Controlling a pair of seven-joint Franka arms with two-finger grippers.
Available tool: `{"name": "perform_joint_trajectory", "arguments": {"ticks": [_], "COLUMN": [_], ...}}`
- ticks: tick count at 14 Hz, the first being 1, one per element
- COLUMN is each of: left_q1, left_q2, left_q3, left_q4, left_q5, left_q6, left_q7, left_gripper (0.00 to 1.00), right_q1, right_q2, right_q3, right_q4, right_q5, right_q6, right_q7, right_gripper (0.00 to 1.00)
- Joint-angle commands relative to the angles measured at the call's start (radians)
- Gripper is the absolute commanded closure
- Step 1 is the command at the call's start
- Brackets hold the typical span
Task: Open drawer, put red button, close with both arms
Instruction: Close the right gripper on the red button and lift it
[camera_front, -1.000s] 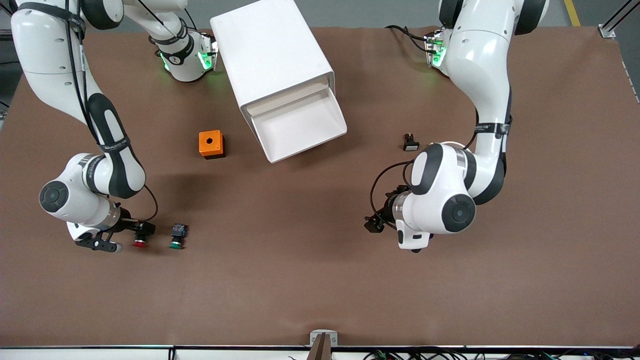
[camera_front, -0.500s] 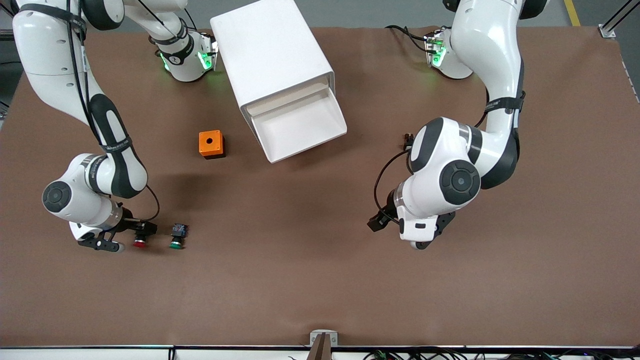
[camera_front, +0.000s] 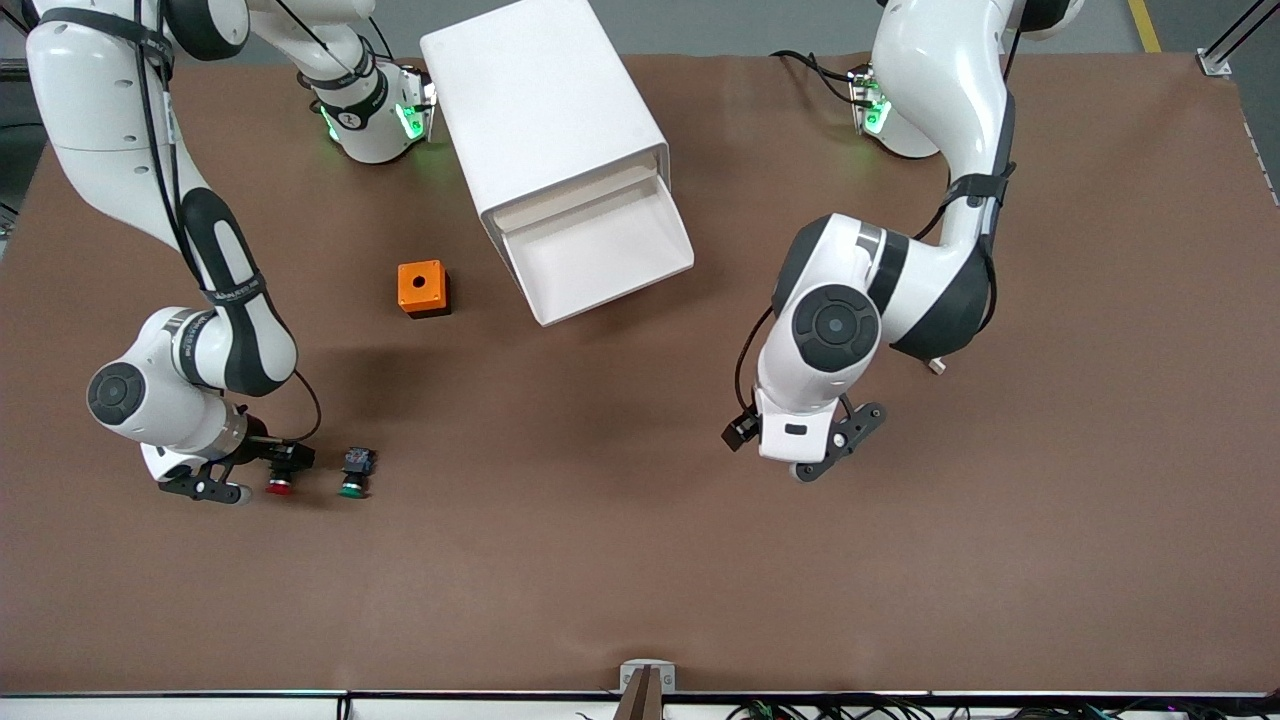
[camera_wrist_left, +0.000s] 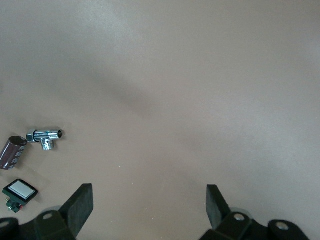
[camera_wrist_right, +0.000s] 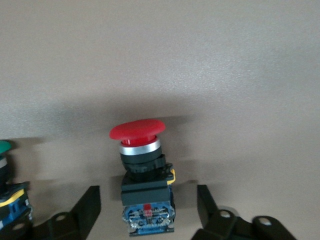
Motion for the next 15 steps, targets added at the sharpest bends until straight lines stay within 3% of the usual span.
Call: {"name": "perform_joint_trajectory", "arguments": {"ticks": [1,2,3,4,8,15], "left_q1": [-0.014,-0.017,-0.016,-0.016,-0.016,-0.011], "left_q2": [-0.008,-0.007,-0.008,-0.007,-0.014,-0.014], "left_q3": [0.005,-0.004,-0.020,-0.030,-0.033,-0.035], "left_q4": [-0.034,-0.035,-0.036,-0.040,-0.058,-0.065], "left_q5": [0.023,0.021,0.020,0.020,0.020,0.007], "left_q6": [0.016,0.016,0.008,0.008,0.005,0.005], "left_q7": [-0.005,0.004,0.000,0.001,0.001,0.001], "left_gripper": [0.01,0.01,0.01,0.01,0.01,0.01], "right_q1": [0.012,0.012,0.012,0.012,0.012,0.070], "right_q2": [-0.003,-0.003,-0.005,-0.005,-0.021,-0.185], "right_q3": [-0.001,-0.001,-0.001,-0.001,-0.001,-0.001], "right_q4": [-0.013,-0.012,-0.012,-0.010,-0.002,0.013], "right_q5": [0.015,0.014,0.015,0.015,0.014,0.014], "right_q6": [0.007,0.005,0.005,0.004,-0.021,-0.268], "right_q7": [0.005,0.005,0.006,0.006,0.014,0.236], "right_gripper": [0.49,0.72,0.89,0.98,1.00,1.00]}}
